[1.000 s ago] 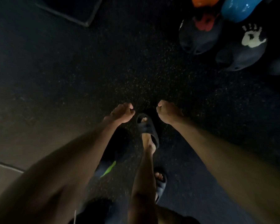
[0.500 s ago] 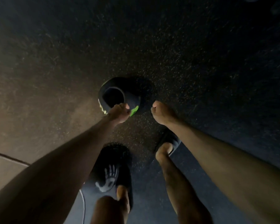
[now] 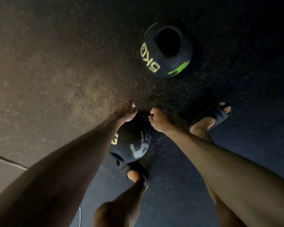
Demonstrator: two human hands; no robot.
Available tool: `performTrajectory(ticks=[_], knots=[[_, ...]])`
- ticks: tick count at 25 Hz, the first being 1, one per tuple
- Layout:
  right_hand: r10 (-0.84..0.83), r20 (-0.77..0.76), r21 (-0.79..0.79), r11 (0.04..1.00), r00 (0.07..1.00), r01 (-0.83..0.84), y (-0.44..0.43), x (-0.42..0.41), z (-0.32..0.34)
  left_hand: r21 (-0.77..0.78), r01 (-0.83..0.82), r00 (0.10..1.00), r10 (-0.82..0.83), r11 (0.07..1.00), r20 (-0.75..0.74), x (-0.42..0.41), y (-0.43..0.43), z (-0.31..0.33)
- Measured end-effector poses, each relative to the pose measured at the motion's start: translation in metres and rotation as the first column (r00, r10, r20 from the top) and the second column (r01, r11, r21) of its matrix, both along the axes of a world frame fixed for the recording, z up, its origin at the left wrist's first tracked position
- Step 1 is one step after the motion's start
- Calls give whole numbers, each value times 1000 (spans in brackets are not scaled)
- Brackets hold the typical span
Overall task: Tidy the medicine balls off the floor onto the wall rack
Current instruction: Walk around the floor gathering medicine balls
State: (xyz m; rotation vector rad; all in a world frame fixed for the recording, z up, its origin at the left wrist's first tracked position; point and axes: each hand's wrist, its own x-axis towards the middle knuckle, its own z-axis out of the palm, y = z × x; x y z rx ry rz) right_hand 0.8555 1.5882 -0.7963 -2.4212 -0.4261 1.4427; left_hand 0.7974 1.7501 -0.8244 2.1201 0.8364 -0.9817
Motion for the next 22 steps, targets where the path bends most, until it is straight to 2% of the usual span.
performTrajectory(ticks=[3,5,8,13,17,19,22], knots=[[45,-104,-61,997,994,-51,18,-79,-23,31,-16,1000,17,999,-26,-78,17,-16],[76,-167,-152,983,983,-102,26,-126,-34,50,45,999,-46,998,25,-125,23,-28],[71,-76,-219,972,995,-86,32,-164,-46,41,27,987,-33,999,156,-172,24,-42],[-26,106,-163,986,994,43,62,-158,-63,56,-206,943,183,977,277,-206,16,-40],[-259,201,-103,953,945,284,136,-111,-80,8,-173,964,167,985,207,-222,6,-33],[-271,197,-52,957,942,286,158,-81,-85,-15,-214,952,212,977,223,-209,11,-43],[-204,252,115,977,946,180,153,-65,-80,-12,-362,886,349,932,305,-164,48,-52]])
